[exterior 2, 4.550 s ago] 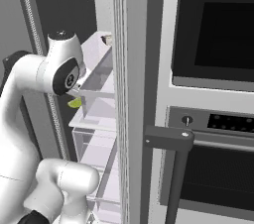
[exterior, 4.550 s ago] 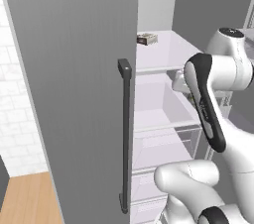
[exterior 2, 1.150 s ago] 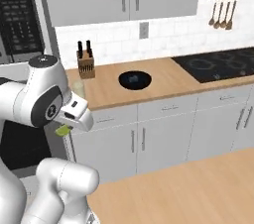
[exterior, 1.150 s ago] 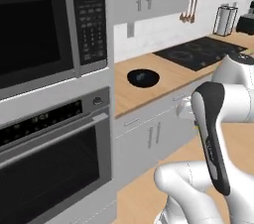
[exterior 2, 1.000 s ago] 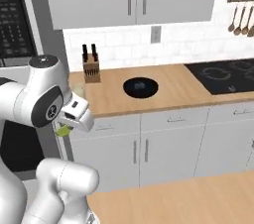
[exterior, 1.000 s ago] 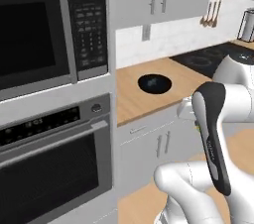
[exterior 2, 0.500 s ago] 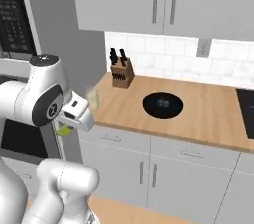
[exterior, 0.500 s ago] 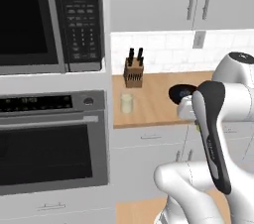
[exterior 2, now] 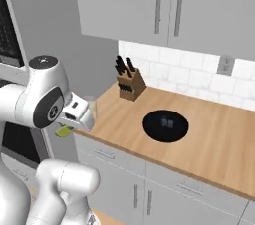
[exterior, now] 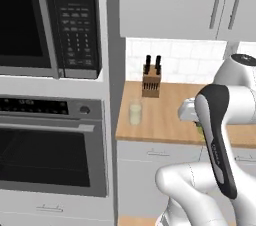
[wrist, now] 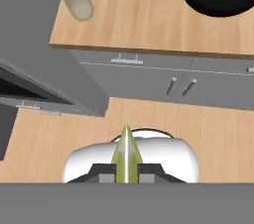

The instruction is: Grab a lemon wedge from the fridge and one ice cube from the ice bowl, and put them in the glass of lemonade.

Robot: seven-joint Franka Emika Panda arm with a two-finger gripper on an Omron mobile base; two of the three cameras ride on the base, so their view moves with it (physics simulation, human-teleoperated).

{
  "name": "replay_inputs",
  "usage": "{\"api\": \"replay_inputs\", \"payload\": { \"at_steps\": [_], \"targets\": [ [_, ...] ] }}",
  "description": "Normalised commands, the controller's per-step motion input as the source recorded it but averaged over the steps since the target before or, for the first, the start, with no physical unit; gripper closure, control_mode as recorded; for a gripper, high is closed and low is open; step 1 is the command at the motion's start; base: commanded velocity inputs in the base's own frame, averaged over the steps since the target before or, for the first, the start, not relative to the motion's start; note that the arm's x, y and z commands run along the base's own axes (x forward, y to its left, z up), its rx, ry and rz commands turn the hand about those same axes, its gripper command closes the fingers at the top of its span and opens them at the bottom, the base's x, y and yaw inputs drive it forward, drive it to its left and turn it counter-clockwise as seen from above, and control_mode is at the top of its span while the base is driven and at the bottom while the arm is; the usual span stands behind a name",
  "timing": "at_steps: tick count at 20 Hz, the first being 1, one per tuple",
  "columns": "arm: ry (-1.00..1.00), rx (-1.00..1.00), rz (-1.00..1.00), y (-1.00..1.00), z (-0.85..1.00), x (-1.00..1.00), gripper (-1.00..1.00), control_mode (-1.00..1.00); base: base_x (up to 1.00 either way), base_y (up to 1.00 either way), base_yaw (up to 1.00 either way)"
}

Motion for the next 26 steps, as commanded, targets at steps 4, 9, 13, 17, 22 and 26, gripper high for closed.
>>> {"api": "replay_inputs", "payload": {
  "at_steps": [4, 9, 13, 17, 22, 26],
  "targets": [
    [0.00, 0.00, 0.00, 0.00, 0.00, 0.00, 1.00, 1.00, 0.77, -0.49, 0.01],
    [0.00, 0.00, 0.00, 0.00, 0.00, 0.00, 1.00, 1.00, 0.18, -0.47, 0.00],
    [0.00, 0.00, 0.00, 0.00, 0.00, 0.00, 1.00, 1.00, 0.38, -0.18, 0.00],
    [0.00, 0.00, 0.00, 0.00, 0.00, 0.00, 1.00, 1.00, 0.00, 0.00, 0.01],
    [-0.01, 0.00, 0.03, 0.00, 0.00, 0.00, 1.00, -1.00, 0.00, 0.00, 0.00],
    [-0.12, 0.00, 0.42, 0.48, 0.00, 0.03, 1.00, -1.00, 0.00, 0.00, 0.00]
  ]
}}
